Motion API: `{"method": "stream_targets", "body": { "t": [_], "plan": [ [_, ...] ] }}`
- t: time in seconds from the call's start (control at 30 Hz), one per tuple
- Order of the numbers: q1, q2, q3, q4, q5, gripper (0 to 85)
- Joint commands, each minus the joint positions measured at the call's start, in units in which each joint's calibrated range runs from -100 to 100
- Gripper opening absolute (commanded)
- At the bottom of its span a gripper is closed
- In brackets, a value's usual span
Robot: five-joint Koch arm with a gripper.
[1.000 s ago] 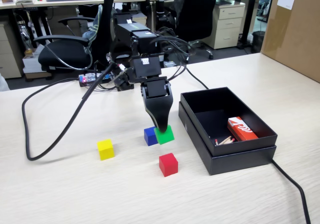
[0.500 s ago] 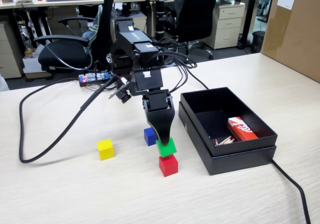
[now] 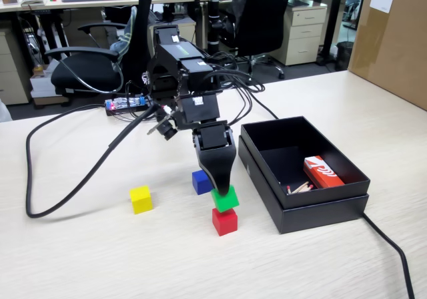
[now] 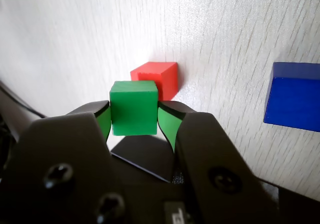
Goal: Put the green cube on top of the red cube
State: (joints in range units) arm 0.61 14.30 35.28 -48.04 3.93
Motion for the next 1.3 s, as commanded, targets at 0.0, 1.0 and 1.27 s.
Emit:
{"method": "stream_targets", "body": {
  "t": [0.0, 1.0, 1.27],
  "plan": [
    [0.0, -1.1, 5.1, 3.2, -0.2, 17.3],
    [0.0, -13.4, -6.2, 2.6, -0.6, 48.1],
    [-0.1, -28.9, -14.8, 2.6, -0.8, 48.8]
  ]
}}
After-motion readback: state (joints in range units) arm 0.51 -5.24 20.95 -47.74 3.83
